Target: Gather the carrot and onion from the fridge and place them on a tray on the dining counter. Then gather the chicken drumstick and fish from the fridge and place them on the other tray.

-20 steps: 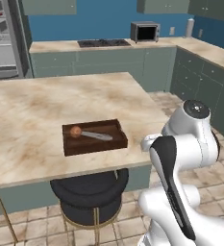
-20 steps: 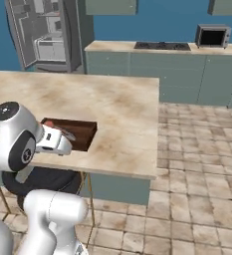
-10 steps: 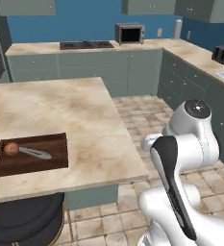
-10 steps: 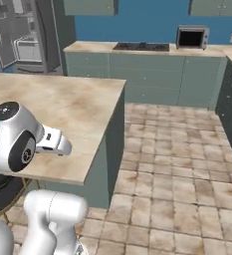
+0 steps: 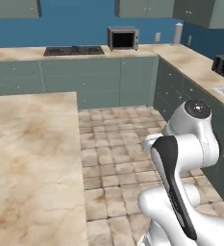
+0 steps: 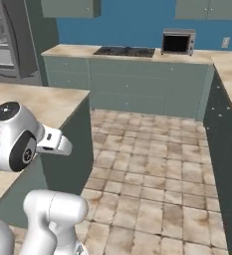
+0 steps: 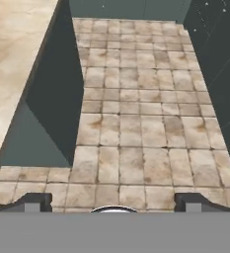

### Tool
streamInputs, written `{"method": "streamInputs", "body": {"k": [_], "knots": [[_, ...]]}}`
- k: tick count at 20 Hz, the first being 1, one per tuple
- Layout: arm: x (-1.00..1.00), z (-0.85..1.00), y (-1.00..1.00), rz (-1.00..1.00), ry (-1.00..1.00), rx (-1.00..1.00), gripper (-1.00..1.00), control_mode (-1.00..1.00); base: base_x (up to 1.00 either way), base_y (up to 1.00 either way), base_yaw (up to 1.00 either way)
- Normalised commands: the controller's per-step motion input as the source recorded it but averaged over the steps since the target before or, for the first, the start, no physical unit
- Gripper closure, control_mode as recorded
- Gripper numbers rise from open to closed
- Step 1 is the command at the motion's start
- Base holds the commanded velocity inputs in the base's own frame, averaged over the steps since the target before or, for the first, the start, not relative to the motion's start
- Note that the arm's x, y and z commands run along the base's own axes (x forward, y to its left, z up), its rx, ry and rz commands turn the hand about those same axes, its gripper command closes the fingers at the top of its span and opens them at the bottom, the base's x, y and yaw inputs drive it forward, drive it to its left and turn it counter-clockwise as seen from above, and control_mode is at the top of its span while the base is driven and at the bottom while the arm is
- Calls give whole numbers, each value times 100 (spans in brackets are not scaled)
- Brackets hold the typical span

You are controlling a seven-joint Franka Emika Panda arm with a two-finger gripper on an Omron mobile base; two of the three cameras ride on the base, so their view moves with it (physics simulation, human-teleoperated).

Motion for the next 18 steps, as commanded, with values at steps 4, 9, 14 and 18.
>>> {"method": "streamInputs", "body": {"k": [4, 9, 14, 18], "knots": [[0, 0, 0, 0, 0, 0, -100, 100, 99, -77, 22], [0, 0, 0, 0, 0, 0, -100, 100, 100, -63, 28], [0, 0, 0, 0, 0, 0, -100, 100, 100, -57, 31], [0, 0, 0, 0, 0, 0, -100, 100, 100, -49, 34]]}}
